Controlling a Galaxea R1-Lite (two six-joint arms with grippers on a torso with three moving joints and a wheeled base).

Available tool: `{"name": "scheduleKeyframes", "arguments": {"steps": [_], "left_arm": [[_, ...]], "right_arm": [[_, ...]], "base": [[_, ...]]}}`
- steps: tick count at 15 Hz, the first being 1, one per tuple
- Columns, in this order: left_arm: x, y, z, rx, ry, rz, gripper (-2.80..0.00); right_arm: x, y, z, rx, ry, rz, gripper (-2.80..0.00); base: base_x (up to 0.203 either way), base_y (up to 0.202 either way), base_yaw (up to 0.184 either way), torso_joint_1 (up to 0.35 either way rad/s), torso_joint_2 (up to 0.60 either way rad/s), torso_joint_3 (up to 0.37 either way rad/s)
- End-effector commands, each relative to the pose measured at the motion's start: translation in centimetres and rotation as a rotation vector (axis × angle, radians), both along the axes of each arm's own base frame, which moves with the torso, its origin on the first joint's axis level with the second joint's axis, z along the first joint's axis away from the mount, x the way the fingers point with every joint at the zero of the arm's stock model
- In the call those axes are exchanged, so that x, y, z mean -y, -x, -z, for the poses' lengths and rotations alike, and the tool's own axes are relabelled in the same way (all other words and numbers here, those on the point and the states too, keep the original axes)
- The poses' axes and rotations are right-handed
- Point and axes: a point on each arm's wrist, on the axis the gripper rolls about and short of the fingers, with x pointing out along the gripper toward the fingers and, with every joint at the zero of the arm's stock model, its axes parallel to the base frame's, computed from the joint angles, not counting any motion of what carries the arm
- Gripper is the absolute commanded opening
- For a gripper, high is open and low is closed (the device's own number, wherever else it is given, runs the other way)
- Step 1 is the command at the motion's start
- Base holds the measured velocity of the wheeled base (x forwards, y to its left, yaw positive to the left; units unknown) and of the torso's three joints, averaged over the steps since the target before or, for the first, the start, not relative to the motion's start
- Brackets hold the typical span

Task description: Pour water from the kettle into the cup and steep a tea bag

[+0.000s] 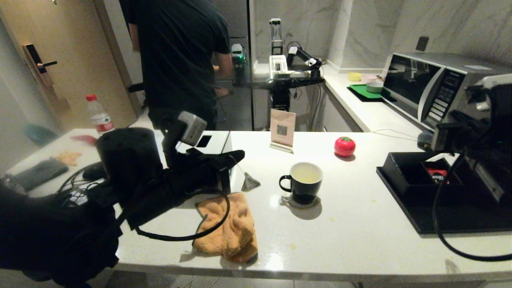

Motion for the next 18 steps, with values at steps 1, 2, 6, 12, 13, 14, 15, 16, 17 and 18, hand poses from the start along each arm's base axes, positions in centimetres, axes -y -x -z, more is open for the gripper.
{"name": "scheduleKeyframes", "arguments": {"steps": [1, 2, 6, 12, 13, 14, 15, 16, 17, 18], "left_arm": [[-0.1, 0.1, 0.2, -0.005, -0.003, 0.002, -2.80], [-0.1, 0.2, 0.3, -0.008, -0.007, 0.002, -2.80], [-0.1, 0.2, 0.4, -0.008, -0.007, 0.004, -2.80], [-0.3, 1.1, 1.1, -0.024, -0.015, 0.014, -2.80], [-0.3, 1.2, 1.2, -0.027, -0.017, 0.014, -2.80], [-0.3, 1.2, 1.2, -0.027, -0.017, 0.014, -2.80], [-0.3, 1.2, 1.3, -0.028, -0.018, 0.014, -2.80], [-0.3, 1.2, 1.3, -0.028, -0.018, 0.014, -2.80], [-0.3, 1.2, 1.3, -0.028, -0.018, 0.014, -2.80], [-0.3, 1.2, 1.3, -0.028, -0.018, 0.015, -2.80]], "right_arm": [[4.6, 0.7, 0.5, -0.001, 0.025, 0.197, -2.80], [5.9, 1.6, 0.7, 0.001, 0.030, 0.253, -2.80], [6.6, 7.3, 1.5, 0.052, 0.023, 0.297, -2.80], [5.8, 15.1, 5.9, 0.049, -0.022, 0.215, -2.80], [5.6, 15.9, 6.0, 0.065, -0.032, 0.165, -2.80], [5.4, 16.9, 6.1, 0.073, -0.042, 0.113, -2.80], [5.2, 18.0, 6.4, 0.075, -0.047, 0.069, -2.80], [5.0, 19.2, 6.9, 0.073, -0.049, 0.028, -2.80], [4.8, 20.5, 7.5, 0.070, -0.048, -0.010, -2.80], [4.6, 21.8, 8.3, 0.063, -0.047, -0.048, -2.80]], "base": [[0.000, 0.000, 0.000, 0.000, 0.00, 0.000], [0.000, 0.000, 0.000, 0.000, 0.00, 0.000], [0.000, 0.000, 0.000, 0.000, 0.00, 0.000], [0.000, 0.000, 0.000, 0.000, 0.00, 0.000], [0.000, 0.000, 0.000, 0.000, 0.00, 0.000], [0.000, 0.000, 0.000, 0.000, 0.00, 0.000], [0.000, 0.000, 0.000, 0.000, 0.00, 0.000], [0.000, 0.000, 0.000, 0.000, 0.00, 0.000], [0.000, 0.000, 0.000, 0.000, 0.00, 0.000], [0.000, 0.000, 0.000, 0.000, 0.00, 0.000]]}}
